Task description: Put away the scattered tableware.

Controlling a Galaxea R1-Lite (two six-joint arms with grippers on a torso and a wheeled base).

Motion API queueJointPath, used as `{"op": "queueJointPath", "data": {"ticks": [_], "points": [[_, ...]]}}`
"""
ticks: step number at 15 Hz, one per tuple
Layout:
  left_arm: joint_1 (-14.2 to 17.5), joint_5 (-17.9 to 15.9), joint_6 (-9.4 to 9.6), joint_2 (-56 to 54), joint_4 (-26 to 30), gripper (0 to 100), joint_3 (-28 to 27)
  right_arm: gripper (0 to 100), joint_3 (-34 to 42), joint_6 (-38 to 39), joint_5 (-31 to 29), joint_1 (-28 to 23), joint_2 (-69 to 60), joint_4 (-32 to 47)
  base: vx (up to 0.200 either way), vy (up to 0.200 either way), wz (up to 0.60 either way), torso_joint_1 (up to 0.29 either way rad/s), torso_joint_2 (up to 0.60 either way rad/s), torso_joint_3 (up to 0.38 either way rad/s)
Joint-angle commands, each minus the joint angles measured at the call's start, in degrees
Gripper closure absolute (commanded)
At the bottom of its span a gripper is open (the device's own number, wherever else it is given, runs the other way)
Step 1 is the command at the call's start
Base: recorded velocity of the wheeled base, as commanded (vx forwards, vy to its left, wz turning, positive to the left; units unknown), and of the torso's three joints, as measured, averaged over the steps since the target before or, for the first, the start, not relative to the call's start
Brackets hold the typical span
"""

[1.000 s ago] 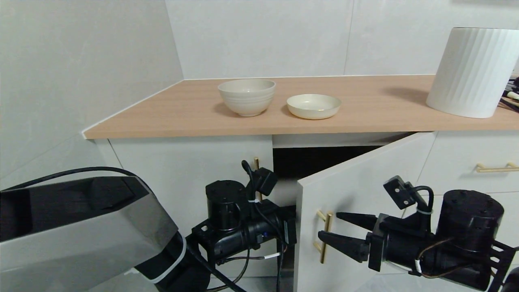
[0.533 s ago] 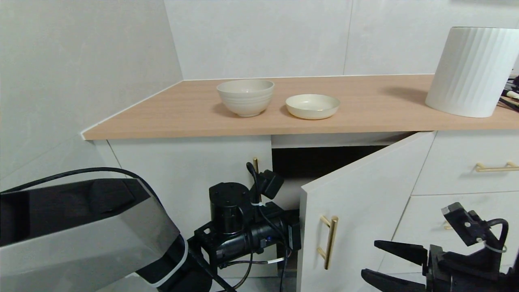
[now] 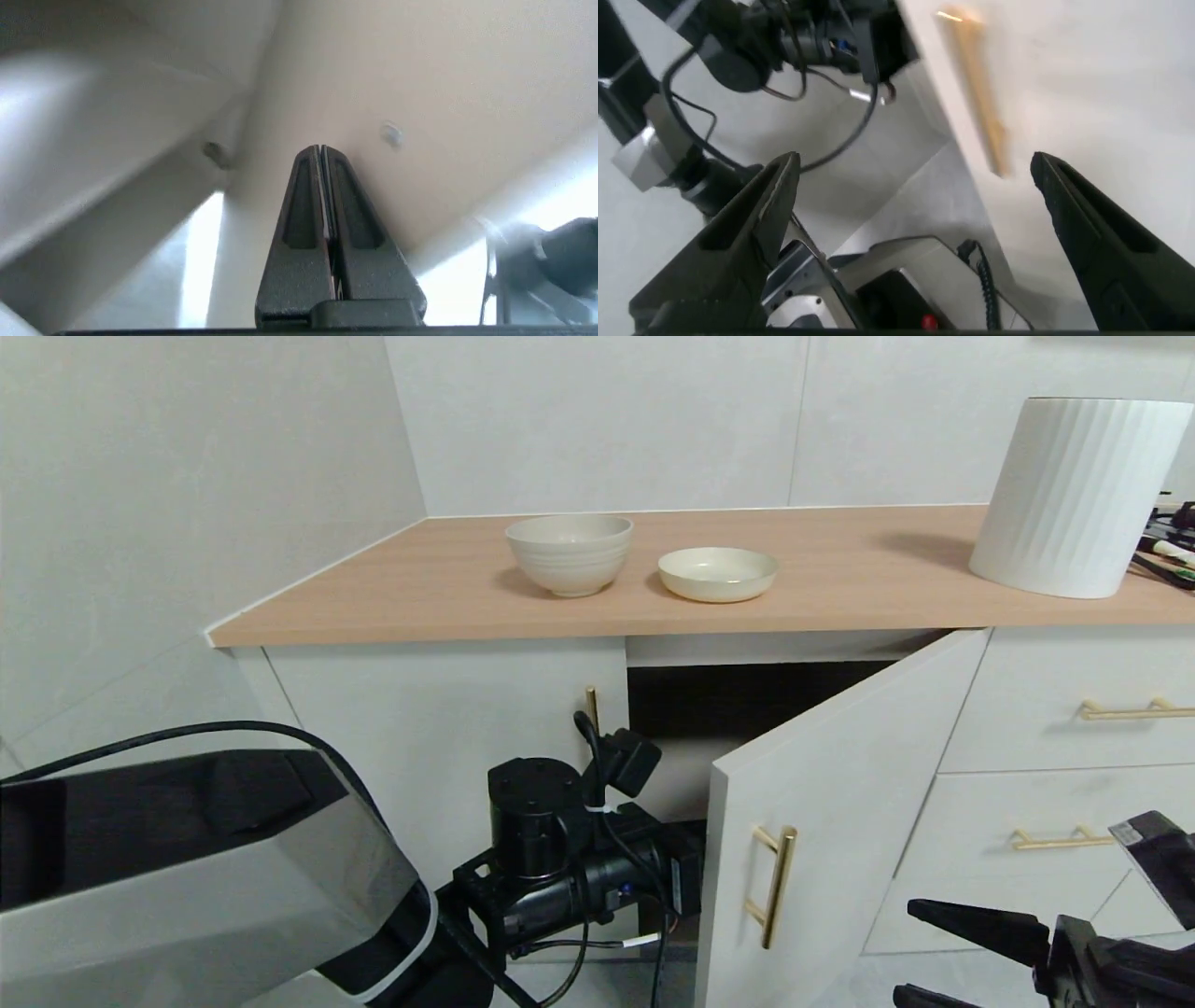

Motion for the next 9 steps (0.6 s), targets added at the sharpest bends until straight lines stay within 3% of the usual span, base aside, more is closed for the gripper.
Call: {"op": "queueJointPath", "data": {"ticks": [1, 2, 5, 9], "points": [[-0.4, 0.0, 0.01, 0.2, 0.0, 100, -0.9, 0, 0.0, -0.1, 0.1, 0.0, -1.4, 0.0, -0.2, 0.0, 0.0, -0.002, 0.0, 0.002], [-0.6, 0.0, 0.01, 0.6, 0.2, 100, -1.6, 0, 0.0, 0.0, 0.1, 0.0, -1.4, 0.0, -0.2, 0.0, 0.0, -0.002, 0.0, 0.002], [-0.9, 0.0, -0.08, 3.1, 4.5, 100, -7.3, 0, 0.0, 0.0, 0.1, 0.0, -1.9, 0.1, 0.0, 0.0, 0.0, 0.0, 0.0, 0.0], [-1.7, 0.0, -0.08, 3.1, 6.5, 100, -8.9, 0, 0.0, -0.3, 2.1, 0.3, -6.4, 5.2, 0.0, 0.0, 0.0, 0.0, 0.0, 0.0]]}}
